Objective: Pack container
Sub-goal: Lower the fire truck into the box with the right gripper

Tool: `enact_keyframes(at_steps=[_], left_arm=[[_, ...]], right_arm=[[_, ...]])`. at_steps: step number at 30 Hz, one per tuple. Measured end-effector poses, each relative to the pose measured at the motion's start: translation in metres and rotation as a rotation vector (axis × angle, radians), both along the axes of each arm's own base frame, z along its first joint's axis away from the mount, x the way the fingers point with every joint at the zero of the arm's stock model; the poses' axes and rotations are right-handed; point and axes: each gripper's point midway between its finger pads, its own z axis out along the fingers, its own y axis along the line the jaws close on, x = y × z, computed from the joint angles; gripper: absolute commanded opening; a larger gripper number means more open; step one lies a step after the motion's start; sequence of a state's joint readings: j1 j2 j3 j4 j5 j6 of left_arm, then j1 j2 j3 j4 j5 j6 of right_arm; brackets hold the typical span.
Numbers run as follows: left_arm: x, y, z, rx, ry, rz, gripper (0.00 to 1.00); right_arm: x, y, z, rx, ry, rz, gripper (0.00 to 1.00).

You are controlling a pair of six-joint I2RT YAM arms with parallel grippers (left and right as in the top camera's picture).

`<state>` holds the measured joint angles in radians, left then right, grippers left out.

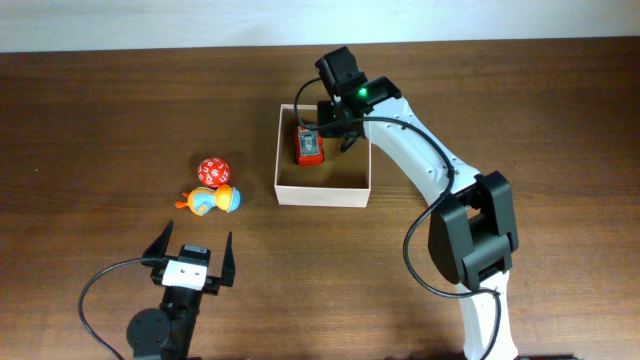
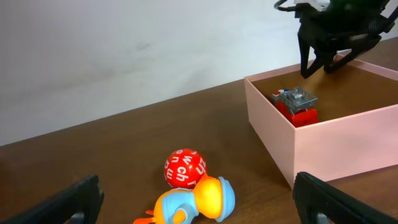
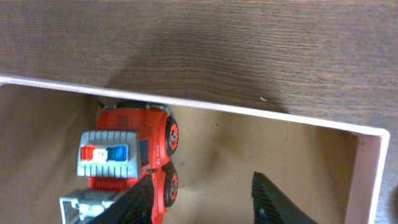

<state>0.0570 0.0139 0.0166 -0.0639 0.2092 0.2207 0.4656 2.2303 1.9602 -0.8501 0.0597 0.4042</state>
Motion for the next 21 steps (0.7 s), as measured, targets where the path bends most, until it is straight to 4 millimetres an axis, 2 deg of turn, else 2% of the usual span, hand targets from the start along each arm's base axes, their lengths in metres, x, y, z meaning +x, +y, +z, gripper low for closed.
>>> enact_keyframes(at_steps=[6, 13, 21], left_arm=[[0.0, 0.0, 0.0, 0.0, 0.0, 0.0, 0.99], [0.0, 0.0, 0.0, 0.0, 0.0, 0.0, 0.99], [0.0, 0.0, 0.0, 0.0, 0.0, 0.0, 0.99]], right_arm=[[-0.005, -0.002, -0.003, -0.009, 0.024, 0.008, 0.37], [-0.002, 0.0, -0.008, -0.004, 0.011, 0.013, 0.37], [-0.006, 0.003, -0.038, -0.005, 0.066, 0.024, 0.37]])
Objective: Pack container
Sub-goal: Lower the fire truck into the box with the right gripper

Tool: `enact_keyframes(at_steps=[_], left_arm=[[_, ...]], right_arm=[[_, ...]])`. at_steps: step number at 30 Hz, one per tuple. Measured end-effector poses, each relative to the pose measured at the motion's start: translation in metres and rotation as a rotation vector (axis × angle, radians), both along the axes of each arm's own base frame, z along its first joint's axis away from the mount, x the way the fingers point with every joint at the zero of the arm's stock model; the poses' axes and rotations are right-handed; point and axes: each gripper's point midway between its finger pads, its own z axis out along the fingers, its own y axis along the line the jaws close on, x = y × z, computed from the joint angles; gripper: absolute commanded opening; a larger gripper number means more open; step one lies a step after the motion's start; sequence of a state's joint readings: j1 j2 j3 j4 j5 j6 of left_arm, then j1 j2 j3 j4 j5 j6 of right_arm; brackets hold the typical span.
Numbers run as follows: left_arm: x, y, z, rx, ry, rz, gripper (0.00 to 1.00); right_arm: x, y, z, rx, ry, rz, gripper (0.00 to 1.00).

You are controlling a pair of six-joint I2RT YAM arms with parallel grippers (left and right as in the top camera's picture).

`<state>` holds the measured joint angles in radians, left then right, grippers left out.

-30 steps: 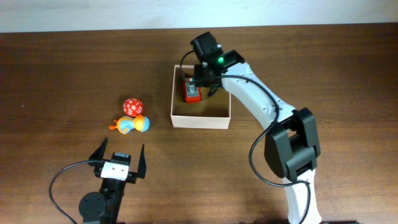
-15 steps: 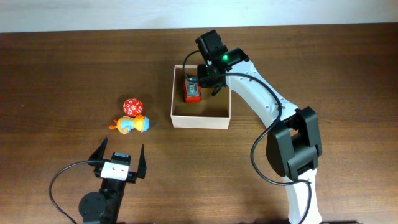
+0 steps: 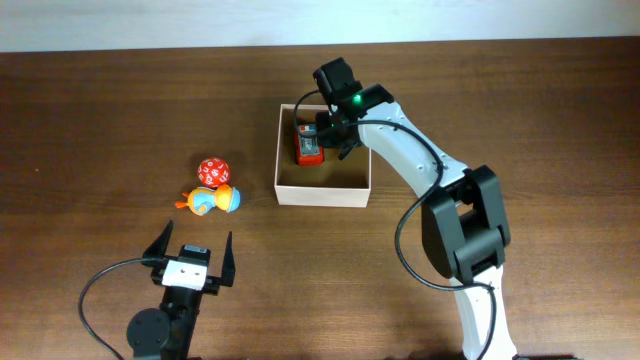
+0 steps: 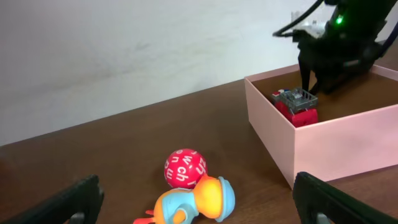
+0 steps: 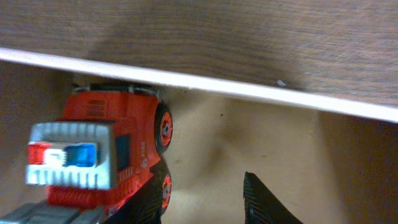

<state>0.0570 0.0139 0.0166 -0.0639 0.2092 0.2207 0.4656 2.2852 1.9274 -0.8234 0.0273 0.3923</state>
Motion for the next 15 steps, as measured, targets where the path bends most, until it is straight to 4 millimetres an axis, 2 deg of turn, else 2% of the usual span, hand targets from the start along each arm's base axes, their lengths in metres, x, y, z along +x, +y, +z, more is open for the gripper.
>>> enact_keyframes(at_steps=[5, 15], left_arm=[[0.0, 0.0, 0.0, 0.0, 0.0, 0.0, 0.99], [0.0, 0.0, 0.0, 0.0, 0.0, 0.0, 0.99]], right_arm=[[0.0, 0.009, -0.01, 0.038, 0.019, 0.018, 0.37], [0.001, 0.037, -0.003, 0.136, -0.003, 0.072, 0.37]])
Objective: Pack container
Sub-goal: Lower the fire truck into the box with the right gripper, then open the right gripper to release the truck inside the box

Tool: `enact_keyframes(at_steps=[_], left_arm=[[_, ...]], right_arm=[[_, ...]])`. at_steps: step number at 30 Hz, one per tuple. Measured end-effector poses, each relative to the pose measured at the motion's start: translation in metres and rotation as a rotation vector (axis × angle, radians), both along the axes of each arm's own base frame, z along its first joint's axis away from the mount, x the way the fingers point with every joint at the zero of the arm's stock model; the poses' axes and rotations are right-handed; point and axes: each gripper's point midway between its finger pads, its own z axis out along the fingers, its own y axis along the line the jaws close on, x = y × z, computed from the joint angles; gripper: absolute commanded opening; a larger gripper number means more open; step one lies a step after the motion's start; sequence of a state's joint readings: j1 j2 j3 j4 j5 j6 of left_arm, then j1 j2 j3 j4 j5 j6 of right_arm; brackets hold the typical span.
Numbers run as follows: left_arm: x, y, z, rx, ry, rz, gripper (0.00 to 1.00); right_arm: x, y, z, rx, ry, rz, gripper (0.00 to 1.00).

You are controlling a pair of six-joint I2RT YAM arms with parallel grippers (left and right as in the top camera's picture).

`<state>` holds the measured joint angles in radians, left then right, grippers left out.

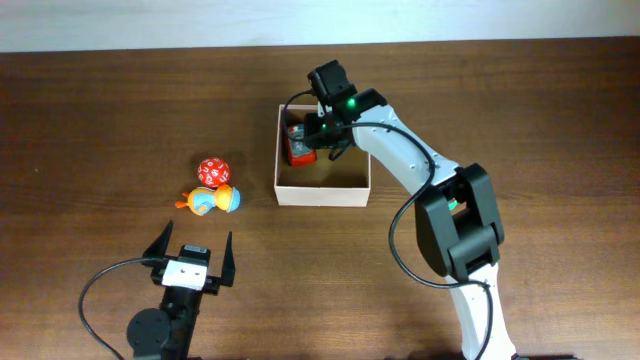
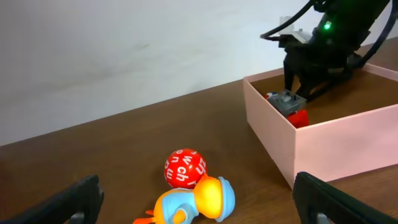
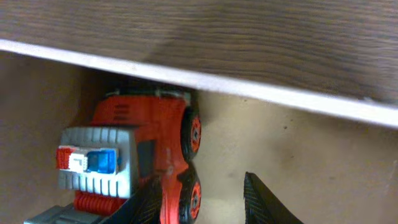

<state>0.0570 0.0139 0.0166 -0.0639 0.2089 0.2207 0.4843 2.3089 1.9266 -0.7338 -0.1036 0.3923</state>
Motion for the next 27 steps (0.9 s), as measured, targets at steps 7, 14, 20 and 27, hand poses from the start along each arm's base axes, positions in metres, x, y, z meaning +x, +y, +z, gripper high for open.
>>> enact_keyframes(at_steps=[7, 14, 20, 27], left_arm=[[0.0, 0.0, 0.0, 0.0, 0.0, 0.0, 0.99], [0.0, 0.0, 0.0, 0.0, 0.0, 0.0, 0.99], [0.0, 0.0, 0.0, 0.0, 0.0, 0.0, 0.99], [0.0, 0.0, 0.0, 0.0, 0.0, 0.0, 0.99]], right_arm=[[-0.005, 0.01, 0.0, 0.012, 0.005, 0.022, 0.38], [-0.015, -0.004, -0.007, -0.035, 0.058, 0.006, 0.38], [-0.021, -0.02, -0.012, -0.065, 0.108, -0.016, 0.38], [-0.026, -0.014, -0.012, -0.05, 0.121, 0.001, 0.38]])
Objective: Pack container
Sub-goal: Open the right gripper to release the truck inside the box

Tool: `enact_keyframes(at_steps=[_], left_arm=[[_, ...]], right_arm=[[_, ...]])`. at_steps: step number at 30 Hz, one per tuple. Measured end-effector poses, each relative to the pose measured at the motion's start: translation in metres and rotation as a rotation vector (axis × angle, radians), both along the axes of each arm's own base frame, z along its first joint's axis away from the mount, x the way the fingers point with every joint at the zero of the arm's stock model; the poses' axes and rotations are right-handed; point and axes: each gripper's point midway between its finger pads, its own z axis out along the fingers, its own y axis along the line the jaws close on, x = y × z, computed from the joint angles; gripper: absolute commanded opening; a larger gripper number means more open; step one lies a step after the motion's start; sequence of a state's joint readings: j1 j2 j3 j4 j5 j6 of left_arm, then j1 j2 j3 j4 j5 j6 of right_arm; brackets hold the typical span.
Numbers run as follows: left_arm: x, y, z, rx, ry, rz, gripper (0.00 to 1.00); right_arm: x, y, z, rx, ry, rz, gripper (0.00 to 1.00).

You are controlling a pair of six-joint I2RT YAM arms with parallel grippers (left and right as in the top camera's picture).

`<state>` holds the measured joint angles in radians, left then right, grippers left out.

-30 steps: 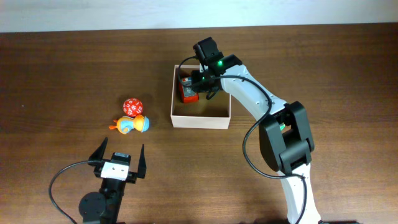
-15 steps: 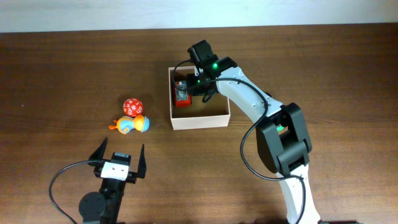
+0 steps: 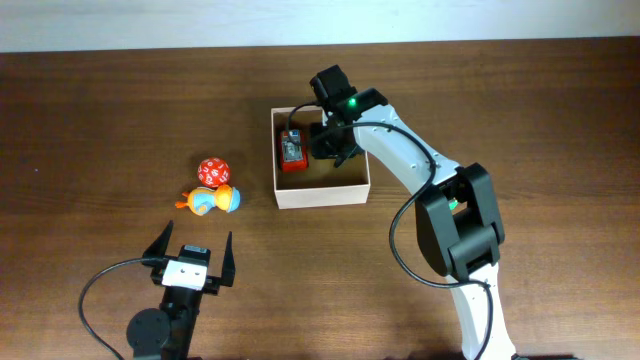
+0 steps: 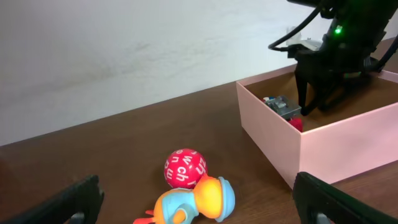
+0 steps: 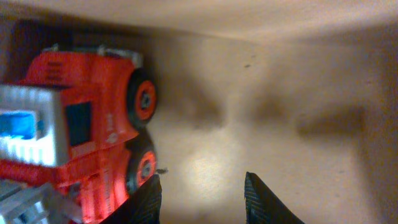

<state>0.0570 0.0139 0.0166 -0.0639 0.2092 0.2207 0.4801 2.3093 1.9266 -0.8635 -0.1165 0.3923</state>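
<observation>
A pale pink open box [image 3: 320,196] sits mid-table, and a red toy truck [image 3: 292,150] with a grey top lies against its left wall. My right gripper [image 3: 333,150] is open down inside the box, just right of the truck [image 5: 68,143], with nothing between its fingers [image 5: 146,199]. A red lettered ball [image 3: 211,171] and an orange-and-blue duck toy [image 3: 210,200] lie left of the box. My left gripper [image 3: 190,252] is open near the front edge, and the duck [image 4: 196,200] lies ahead of it.
Dark wooden table [image 3: 100,110]. The right arm [image 3: 420,170] reaches from the front right across to the box. The box's walls [image 4: 336,146] stand around the right gripper. A pale wall [image 4: 124,50] lies behind the table.
My right gripper was at the truck in the box's far left corner and is now lower, mid-box, beside the truck. Box and truck sit slightly further left. The left arm is unchanged.
My open right gripper was over the box's far rim, the truck lying in the far left of the box. It then stood closer to the truck, then right at it. Now it is deep in the box beside the truck, both shifted left. Ball and duck stayed put.
</observation>
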Motion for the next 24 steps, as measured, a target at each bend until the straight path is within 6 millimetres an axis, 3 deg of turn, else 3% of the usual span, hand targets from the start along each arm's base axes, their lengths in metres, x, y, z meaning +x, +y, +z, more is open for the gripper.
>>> enact_keyframes(at_steps=[8, 24], left_arm=[[0.0, 0.0, 0.0, 0.0, 0.0, 0.0, 0.99], [0.0, 0.0, 0.0, 0.0, 0.0, 0.0, 0.99]], right_arm=[[-0.01, 0.018, 0.001, 0.02, 0.007, 0.039, 0.38], [-0.006, 0.028, 0.005, 0.068, -0.01, 0.052, 0.38]])
